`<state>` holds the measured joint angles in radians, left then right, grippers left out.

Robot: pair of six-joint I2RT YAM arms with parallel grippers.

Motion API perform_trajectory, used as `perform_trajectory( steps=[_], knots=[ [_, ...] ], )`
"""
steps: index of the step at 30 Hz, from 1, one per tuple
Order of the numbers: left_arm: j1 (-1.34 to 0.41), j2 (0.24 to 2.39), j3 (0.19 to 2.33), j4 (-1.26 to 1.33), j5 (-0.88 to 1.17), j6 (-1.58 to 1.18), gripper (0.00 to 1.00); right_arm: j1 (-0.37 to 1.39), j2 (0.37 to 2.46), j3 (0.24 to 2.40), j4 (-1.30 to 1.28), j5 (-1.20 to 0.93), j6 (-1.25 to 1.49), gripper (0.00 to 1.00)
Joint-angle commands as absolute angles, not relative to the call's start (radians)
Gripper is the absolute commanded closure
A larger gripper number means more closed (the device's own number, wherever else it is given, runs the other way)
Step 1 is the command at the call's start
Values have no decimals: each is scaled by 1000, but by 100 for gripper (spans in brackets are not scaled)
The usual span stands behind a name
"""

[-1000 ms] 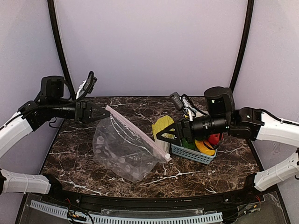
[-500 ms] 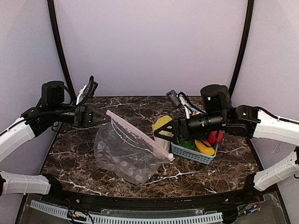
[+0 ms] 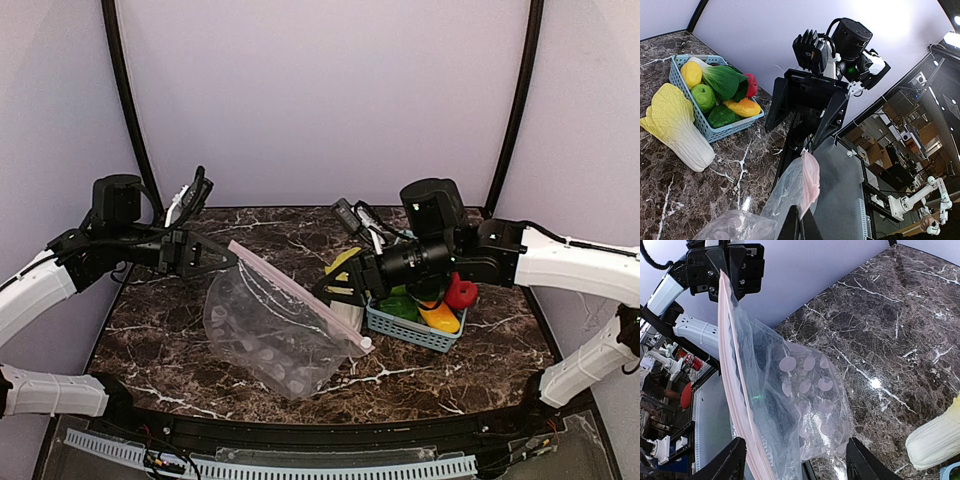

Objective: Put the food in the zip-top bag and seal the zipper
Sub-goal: Pass from the left arm to the right

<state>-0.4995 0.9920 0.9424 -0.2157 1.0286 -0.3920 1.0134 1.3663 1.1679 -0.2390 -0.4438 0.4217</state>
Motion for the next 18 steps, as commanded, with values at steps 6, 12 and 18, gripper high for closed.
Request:
perform_trajectory(
  steps=[6, 12, 18],
  knots=[
    [-505, 998, 968, -238, 1040, -371, 99, 1009, 1410, 1221, -199, -509, 390, 37],
    [-505, 1000, 969, -238, 1042, -370, 99, 1009, 1433, 1234, -198, -516, 385, 42],
    [-505, 1000, 970, -238, 1044, -368, 99, 1009, 1458, 1245, -197, -538, 382, 49]
  ],
)
